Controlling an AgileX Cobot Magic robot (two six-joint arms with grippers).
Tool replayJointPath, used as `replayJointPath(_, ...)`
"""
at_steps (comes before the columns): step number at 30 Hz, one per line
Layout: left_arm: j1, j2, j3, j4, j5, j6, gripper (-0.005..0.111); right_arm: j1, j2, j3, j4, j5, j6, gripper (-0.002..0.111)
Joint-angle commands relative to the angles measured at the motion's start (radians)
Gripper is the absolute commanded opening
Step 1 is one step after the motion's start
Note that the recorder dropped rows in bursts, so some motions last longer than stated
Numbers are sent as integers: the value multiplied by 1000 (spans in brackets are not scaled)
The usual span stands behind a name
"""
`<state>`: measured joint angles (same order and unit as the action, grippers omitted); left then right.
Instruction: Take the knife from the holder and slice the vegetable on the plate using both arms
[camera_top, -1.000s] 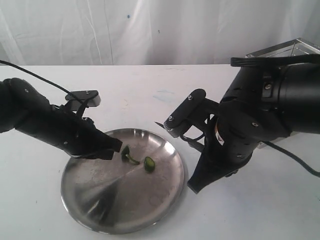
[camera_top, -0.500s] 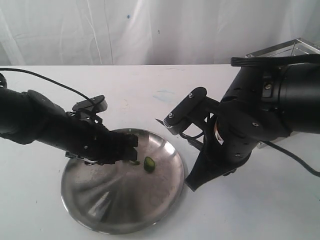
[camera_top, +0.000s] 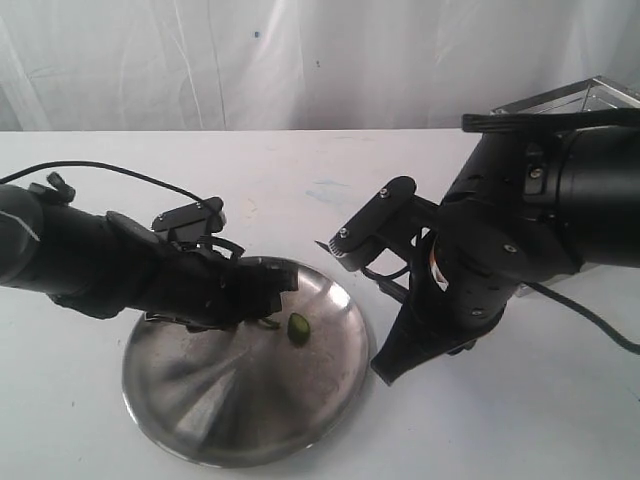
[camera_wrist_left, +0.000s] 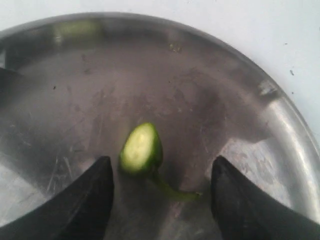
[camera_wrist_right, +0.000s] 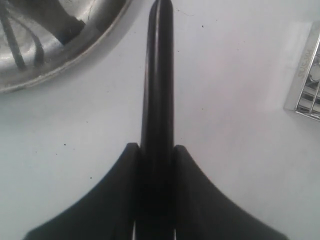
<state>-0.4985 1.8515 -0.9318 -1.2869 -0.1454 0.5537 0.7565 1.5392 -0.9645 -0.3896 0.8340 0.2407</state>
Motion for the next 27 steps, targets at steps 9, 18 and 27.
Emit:
replayJointPath(9,-3,48,-119,25,72,130,0,-9,-164,0,39,16,7,0)
replayJointPath(18,-3,-83,-128,86,92,702,0,-9,-191,0,49,14,7,0)
replayJointPath(27,51,-105,-130,651,333,859,0,-9,-191,0,88,24,7,0)
